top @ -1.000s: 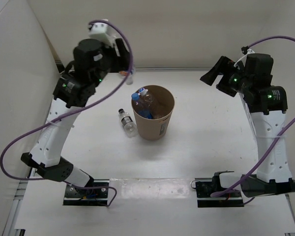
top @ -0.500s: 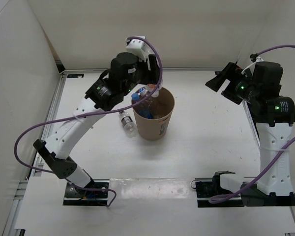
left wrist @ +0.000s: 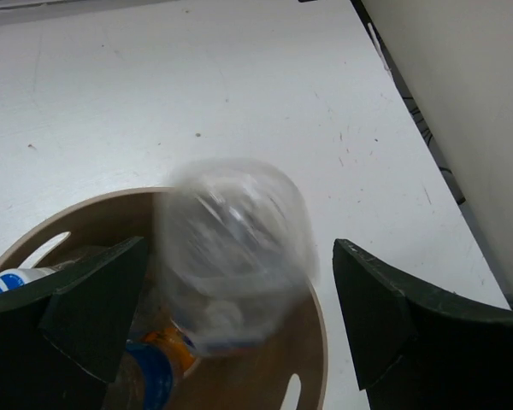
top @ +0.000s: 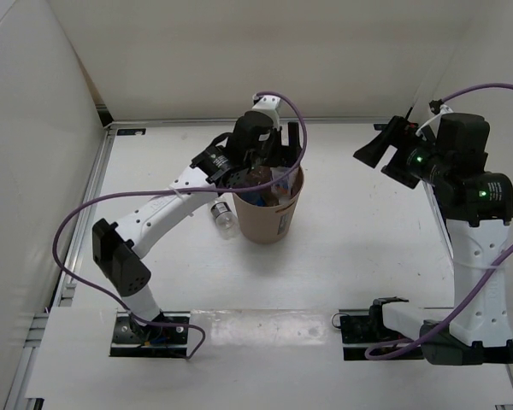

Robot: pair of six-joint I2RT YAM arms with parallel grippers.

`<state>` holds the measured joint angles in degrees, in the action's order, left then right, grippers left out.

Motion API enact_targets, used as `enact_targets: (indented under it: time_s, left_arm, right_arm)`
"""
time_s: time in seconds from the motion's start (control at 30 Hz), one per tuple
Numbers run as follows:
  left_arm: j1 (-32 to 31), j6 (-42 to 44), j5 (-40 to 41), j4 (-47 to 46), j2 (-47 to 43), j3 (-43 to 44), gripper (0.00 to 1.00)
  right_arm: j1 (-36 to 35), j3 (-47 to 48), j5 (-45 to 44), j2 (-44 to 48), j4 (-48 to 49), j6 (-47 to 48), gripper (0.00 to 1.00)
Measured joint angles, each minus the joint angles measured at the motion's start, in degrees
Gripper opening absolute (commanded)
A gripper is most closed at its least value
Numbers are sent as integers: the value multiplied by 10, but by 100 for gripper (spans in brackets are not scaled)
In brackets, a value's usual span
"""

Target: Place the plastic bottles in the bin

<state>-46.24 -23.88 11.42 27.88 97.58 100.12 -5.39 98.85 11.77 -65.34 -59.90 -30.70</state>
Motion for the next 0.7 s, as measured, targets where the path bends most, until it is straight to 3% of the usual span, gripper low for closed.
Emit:
enact_targets:
  time_s: [0.23,0.4,0.5,0.7]
  left_arm:
    - [1,25,9,0,-3,6,100]
    - [31,76,52,3,-19,111,100]
    - [101,59,84,-1,-79,118,100]
    - [334,-59,82,56,-203,11,100]
  right_arm:
    - [22,-4,7,5,-2,3,90]
    - [18,-15,9,6,-2,7,90]
    - [11,-18,9,6,-1,9,90]
    - [-8,-19,8,-2,0,12,90]
